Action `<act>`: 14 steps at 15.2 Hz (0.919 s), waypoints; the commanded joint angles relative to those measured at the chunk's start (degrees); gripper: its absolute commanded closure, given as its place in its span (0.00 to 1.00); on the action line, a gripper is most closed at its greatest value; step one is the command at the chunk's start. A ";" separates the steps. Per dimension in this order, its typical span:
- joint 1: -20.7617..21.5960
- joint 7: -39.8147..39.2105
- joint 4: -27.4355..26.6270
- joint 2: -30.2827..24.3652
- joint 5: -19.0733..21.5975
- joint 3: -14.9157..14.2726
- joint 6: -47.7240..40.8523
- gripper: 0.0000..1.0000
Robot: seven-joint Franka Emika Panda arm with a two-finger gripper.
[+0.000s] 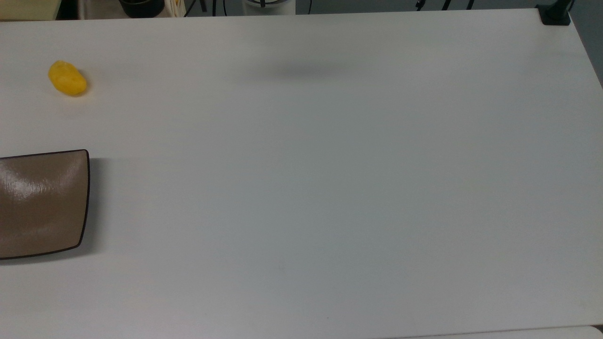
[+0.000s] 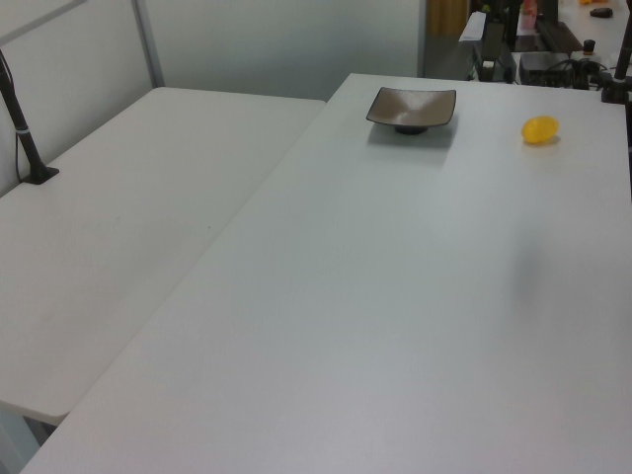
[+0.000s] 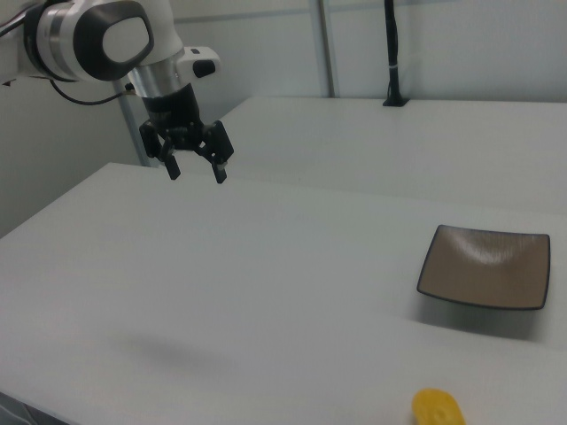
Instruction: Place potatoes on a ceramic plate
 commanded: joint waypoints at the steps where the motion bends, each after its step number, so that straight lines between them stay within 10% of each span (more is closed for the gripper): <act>1: 0.17 -0.70 -0.47 -1.07 0.29 -0.19 -0.07 0.00; 14: 0.08 -1.57 -0.47 -1.25 0.30 -0.19 -2.70 0.00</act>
